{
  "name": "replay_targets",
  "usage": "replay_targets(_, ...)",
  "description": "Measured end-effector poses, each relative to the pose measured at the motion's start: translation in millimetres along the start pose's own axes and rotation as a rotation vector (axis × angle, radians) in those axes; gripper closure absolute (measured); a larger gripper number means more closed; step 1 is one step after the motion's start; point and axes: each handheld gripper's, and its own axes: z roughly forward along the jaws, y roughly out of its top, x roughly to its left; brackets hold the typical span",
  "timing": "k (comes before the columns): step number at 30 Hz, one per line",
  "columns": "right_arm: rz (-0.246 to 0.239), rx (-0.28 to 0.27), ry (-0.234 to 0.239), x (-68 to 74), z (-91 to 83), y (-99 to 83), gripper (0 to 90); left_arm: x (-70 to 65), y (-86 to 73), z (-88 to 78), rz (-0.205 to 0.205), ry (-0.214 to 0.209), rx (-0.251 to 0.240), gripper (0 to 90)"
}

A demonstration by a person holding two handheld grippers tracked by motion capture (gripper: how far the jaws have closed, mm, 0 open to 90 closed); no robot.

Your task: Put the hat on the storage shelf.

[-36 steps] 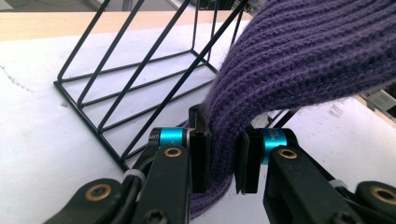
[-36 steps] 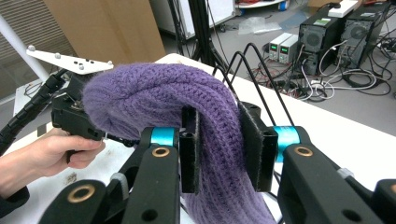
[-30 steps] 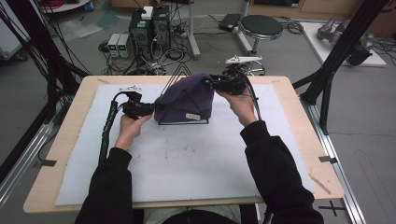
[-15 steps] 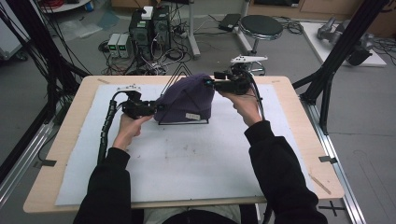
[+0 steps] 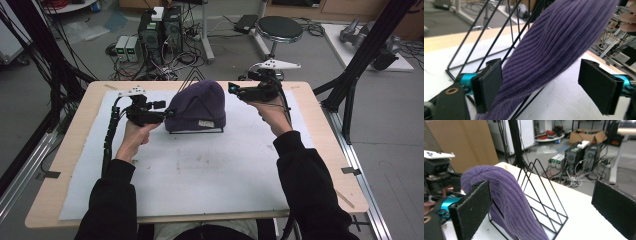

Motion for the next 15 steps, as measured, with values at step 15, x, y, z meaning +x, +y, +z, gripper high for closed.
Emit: replay_targets(15, -0.016, 0.003, -0.164, -4.7, -58.4, -9.0, 3.5, -24.0, 16.4, -48.8, 0.124, 0.118, -0.058, 15.4)
